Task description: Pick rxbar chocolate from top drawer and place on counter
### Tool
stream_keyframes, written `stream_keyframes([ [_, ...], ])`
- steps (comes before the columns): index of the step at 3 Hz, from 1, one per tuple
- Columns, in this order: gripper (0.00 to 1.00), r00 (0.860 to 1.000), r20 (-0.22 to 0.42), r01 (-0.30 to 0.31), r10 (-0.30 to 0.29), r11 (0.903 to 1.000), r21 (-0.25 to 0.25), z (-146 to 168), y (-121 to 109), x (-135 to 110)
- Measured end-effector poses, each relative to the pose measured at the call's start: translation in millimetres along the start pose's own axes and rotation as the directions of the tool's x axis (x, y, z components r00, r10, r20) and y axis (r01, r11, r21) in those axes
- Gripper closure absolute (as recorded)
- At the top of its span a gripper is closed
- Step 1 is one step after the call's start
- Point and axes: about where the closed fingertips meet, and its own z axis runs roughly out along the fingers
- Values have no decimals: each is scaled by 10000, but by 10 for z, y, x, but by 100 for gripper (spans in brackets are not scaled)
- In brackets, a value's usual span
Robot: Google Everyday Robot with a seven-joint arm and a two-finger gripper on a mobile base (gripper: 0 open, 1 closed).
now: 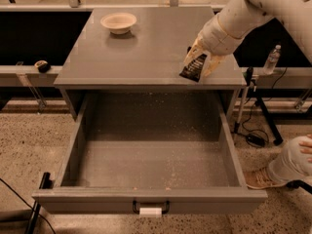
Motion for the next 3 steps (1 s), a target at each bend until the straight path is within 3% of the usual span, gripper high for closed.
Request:
stream_keyframes([
  [1, 100, 9927, -287, -1167, 1171, 9931, 131, 113, -205, 299],
  [2, 100, 9799, -433, -1946, 1947, 9809, 72, 265, -409, 491],
  [3, 83, 9563, -383, -2896, 2900, 9570, 156, 418, -463, 584],
])
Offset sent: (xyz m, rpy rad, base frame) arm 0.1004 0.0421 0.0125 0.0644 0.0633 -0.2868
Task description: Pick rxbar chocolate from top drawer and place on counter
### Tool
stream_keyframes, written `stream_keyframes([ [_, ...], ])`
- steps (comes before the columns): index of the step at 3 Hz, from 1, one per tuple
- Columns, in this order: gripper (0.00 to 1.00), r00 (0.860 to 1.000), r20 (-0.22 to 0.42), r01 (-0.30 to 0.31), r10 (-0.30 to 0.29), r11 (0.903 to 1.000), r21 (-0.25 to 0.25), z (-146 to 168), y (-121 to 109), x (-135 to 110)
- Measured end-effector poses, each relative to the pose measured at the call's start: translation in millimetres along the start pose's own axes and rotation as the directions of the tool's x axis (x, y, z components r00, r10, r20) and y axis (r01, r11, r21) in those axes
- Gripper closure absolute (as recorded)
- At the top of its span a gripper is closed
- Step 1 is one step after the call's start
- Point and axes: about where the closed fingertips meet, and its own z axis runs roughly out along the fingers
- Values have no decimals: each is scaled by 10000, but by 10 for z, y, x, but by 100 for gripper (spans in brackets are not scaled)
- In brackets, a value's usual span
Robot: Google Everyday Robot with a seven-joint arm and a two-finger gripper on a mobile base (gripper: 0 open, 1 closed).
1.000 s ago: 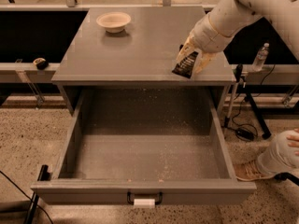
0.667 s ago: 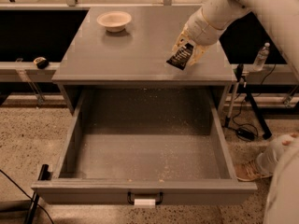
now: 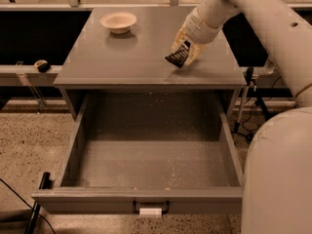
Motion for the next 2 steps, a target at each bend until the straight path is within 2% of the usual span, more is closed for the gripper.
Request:
stream_keyframes([
  [1, 52, 9999, 15, -147, 147, 9999, -11, 16, 1, -1],
  [2, 28, 9999, 16, -147, 147, 9999, -11, 16, 1, -1],
])
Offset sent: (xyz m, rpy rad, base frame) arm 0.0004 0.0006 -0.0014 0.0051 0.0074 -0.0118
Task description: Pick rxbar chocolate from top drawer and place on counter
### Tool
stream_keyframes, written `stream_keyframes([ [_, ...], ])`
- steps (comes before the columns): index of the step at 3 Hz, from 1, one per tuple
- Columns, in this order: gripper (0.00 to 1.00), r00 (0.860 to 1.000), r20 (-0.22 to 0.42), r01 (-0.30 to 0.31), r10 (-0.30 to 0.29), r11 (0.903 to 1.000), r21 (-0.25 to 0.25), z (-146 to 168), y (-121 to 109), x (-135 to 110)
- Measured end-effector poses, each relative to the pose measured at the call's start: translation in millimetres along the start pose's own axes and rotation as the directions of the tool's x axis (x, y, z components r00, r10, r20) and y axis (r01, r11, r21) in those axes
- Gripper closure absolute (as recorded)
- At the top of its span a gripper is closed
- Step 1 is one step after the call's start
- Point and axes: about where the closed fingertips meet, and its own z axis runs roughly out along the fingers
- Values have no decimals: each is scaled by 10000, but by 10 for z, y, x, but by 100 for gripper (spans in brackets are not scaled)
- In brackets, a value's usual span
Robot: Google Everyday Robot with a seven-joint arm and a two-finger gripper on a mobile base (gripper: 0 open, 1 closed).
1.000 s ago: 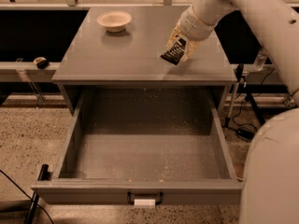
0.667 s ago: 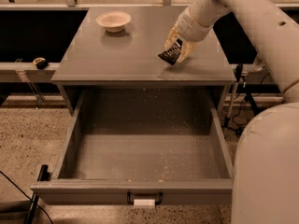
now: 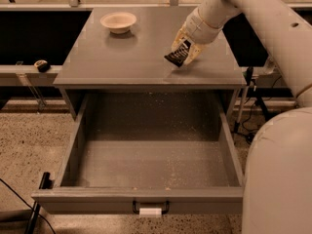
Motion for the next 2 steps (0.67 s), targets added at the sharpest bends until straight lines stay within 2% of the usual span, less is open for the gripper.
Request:
stream_keyframes([
  [1, 5, 10000, 0, 0, 0, 10000, 0, 0, 0, 0],
  [2, 0, 10000, 2, 0, 0, 10000, -1, 1, 0, 0],
])
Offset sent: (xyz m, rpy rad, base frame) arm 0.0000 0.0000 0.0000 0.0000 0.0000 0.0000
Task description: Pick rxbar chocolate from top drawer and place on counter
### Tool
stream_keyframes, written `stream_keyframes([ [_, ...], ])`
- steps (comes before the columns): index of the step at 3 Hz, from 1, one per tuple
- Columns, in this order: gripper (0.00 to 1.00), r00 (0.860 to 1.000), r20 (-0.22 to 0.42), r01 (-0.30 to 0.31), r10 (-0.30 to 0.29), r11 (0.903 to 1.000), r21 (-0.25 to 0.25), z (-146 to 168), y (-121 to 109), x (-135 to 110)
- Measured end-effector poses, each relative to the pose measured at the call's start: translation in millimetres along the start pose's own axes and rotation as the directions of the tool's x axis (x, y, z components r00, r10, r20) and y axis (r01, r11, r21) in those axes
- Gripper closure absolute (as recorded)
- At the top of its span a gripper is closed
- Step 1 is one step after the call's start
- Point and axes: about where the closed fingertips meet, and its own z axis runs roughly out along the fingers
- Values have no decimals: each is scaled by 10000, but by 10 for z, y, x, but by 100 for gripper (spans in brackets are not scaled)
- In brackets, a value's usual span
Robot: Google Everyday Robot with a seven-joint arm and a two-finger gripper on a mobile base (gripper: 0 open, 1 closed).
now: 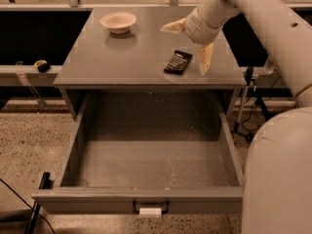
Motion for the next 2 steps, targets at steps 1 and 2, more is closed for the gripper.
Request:
stream_keyframes([
  [1, 0, 10000, 4, 3, -3, 10000, -3, 4, 0, -1],
  [2, 0, 9994, -74, 341, -340, 9992, 187, -174, -57, 2],
])
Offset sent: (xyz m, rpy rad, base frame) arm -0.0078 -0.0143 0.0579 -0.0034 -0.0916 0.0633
